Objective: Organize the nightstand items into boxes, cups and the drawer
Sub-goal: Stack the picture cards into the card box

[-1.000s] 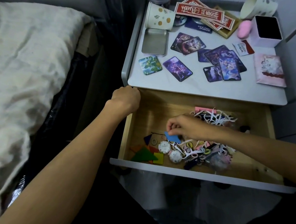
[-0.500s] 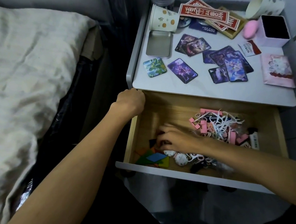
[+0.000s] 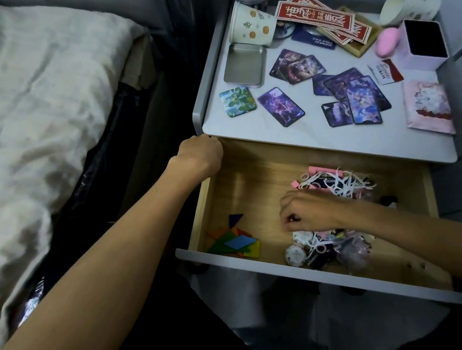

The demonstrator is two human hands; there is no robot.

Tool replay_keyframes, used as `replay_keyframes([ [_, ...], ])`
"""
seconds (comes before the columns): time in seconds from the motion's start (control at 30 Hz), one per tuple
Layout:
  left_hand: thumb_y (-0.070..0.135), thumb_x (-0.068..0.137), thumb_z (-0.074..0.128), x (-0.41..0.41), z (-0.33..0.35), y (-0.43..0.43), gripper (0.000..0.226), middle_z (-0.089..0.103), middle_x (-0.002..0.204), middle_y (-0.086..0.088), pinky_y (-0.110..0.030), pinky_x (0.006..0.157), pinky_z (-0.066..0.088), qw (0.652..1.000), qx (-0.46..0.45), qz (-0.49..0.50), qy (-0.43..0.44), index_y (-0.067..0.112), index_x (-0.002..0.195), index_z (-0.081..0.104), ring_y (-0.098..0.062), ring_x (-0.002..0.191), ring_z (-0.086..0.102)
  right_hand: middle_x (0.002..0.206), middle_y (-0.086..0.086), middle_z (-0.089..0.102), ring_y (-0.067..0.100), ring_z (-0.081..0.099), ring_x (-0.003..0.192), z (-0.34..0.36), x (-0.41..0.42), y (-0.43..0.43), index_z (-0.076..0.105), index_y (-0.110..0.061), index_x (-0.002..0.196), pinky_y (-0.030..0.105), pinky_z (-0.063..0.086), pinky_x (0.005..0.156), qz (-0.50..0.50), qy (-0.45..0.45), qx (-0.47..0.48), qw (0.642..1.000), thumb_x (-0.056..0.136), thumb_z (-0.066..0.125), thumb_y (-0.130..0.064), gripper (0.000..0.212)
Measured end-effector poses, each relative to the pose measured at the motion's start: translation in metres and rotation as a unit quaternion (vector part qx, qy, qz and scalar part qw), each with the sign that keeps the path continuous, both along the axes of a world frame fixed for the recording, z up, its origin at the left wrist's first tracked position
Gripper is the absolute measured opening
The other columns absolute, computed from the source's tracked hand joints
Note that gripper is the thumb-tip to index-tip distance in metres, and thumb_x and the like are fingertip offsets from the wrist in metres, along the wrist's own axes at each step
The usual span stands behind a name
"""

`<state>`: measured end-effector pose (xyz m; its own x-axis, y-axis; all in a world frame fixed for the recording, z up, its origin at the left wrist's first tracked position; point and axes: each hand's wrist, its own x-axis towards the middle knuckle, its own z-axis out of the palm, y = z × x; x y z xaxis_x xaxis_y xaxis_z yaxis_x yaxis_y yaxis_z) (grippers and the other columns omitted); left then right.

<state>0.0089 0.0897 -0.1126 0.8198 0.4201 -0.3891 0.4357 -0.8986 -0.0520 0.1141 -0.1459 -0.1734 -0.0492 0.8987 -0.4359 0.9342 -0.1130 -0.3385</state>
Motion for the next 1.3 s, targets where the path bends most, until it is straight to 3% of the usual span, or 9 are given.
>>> replay_keyframes([
  [0.1,-0.001,0.095,0.044,0.000,0.001,-0.001,0.017,0.045,0.071,-0.004,-0.027,0.047,0.030,1.000,0.001,0.005,0.006,0.009,0.082,0.052,-0.017,0.057,0.045,0.091,-0.010,0.066,0.005,0.055,0.083,0.003,-0.016,0.024,0.072,-0.025,0.095,0.026,0.043,0.076,-0.017,-0.022,0.069,0.997,0.096,0.058,-0.040,0.021],
  [0.17,-0.002,0.094,0.044,0.000,0.002,-0.001,0.016,0.044,0.071,-0.004,-0.028,0.047,0.028,1.000,0.004,0.006,0.007,0.008,0.083,0.051,-0.017,0.056,0.043,0.092,0.001,0.071,0.019,0.066,0.084,0.003,-0.029,0.043,0.071,-0.022,0.098,0.029,0.043,0.067,-0.018,-0.083,0.071,0.994,0.097,0.056,-0.037,0.022],
  [0.27,-0.001,0.094,0.045,0.001,0.002,-0.001,0.015,0.045,0.070,-0.003,-0.029,0.049,0.031,1.000,0.002,0.009,0.005,0.008,0.084,0.052,-0.017,0.055,0.043,0.097,0.009,0.069,0.031,0.067,0.089,0.000,-0.040,0.065,0.069,-0.015,0.102,0.038,0.051,0.070,-0.016,-0.122,0.081,0.989,0.092,0.059,-0.028,0.019],
  [0.4,0.002,0.095,0.044,0.001,-0.001,0.002,0.015,0.048,0.073,-0.002,-0.030,0.055,0.037,1.000,-0.004,0.010,0.002,0.007,0.092,0.058,-0.017,0.060,0.048,0.126,0.007,0.052,0.024,0.058,0.100,-0.013,-0.053,0.074,0.055,-0.019,0.132,0.038,0.054,0.078,-0.048,0.057,0.077,0.994,0.086,0.066,-0.011,0.048],
  [0.53,0.000,0.094,0.044,0.002,0.001,0.001,0.013,0.042,0.071,-0.002,-0.034,0.060,0.038,1.000,0.001,0.007,0.004,0.009,0.089,0.052,-0.019,0.063,0.045,0.111,0.001,0.051,0.011,0.050,0.086,-0.014,-0.057,0.068,0.065,-0.017,0.115,0.032,0.051,0.077,0.002,0.079,0.073,0.994,0.089,0.063,-0.013,0.026],
  [0.63,-0.001,0.094,0.043,0.001,0.001,0.001,0.015,0.042,0.069,-0.003,-0.033,0.058,0.038,1.000,0.005,0.009,0.009,0.008,0.085,0.051,-0.018,0.056,0.042,0.102,-0.004,0.045,0.007,0.048,0.091,-0.015,-0.048,0.057,0.065,-0.010,0.112,0.018,0.036,0.075,-0.036,0.076,0.070,0.994,0.088,0.066,-0.012,0.025],
  [0.87,0.002,0.095,0.043,0.001,0.002,0.001,0.024,0.047,0.070,-0.003,-0.030,0.052,0.035,1.000,0.011,-0.001,0.015,0.010,0.074,0.050,-0.020,0.059,0.050,0.104,-0.011,0.057,0.009,0.052,0.100,-0.011,-0.026,0.021,0.064,-0.029,0.109,0.034,0.046,0.090,-0.033,0.057,-0.003,0.998,0.086,0.071,-0.037,0.026],
  [1.0,0.001,0.094,0.044,0.000,0.003,-0.001,0.022,0.048,0.071,-0.004,-0.029,0.052,0.033,1.000,0.012,-0.003,0.018,0.010,0.076,0.051,-0.017,0.057,0.046,0.110,-0.012,0.050,0.007,0.041,0.106,-0.006,-0.009,0.001,0.060,-0.033,0.107,0.027,0.037,0.089,-0.028,-0.018,0.039,0.999,0.082,0.067,-0.056,0.034],
  [1.3,0.002,0.096,0.043,-0.001,0.004,-0.004,0.027,0.046,0.070,-0.002,-0.031,0.060,0.042,1.000,0.014,-0.006,0.022,0.011,0.070,0.047,-0.022,0.074,0.060,0.098,-0.012,0.055,0.005,0.044,0.096,-0.001,0.008,-0.022,0.064,-0.027,0.095,0.025,0.041,0.090,0.001,-0.045,0.014,0.999,0.091,0.062,-0.047,0.020],
])
